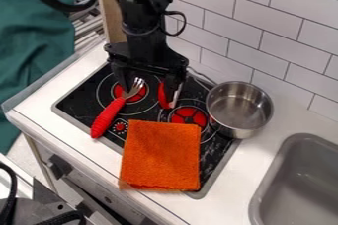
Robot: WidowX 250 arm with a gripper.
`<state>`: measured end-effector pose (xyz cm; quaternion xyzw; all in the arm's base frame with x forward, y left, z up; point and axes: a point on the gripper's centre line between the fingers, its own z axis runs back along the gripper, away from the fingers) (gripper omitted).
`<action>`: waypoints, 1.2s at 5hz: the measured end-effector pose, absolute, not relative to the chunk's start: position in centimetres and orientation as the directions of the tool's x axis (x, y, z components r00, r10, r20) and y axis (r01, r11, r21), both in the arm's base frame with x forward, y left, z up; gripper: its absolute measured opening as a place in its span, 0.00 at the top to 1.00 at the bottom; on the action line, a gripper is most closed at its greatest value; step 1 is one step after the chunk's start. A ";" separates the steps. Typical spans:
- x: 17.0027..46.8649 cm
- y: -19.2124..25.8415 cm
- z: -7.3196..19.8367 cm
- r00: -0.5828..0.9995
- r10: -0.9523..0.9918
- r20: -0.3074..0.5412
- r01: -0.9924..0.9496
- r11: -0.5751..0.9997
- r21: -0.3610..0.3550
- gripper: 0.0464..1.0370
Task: Placed a red folk on an orange cloth from the left burner
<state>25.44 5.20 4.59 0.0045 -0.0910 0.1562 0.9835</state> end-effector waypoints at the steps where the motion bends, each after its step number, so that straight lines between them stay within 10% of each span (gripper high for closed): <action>1: 25.1 5.1 3.9 0.938 0.309 0.156 -0.309 0.951 -0.024 0.03; 6: 21.3 14.7 0.9 0.904 0.387 0.181 -0.386 0.922 -0.041 0.03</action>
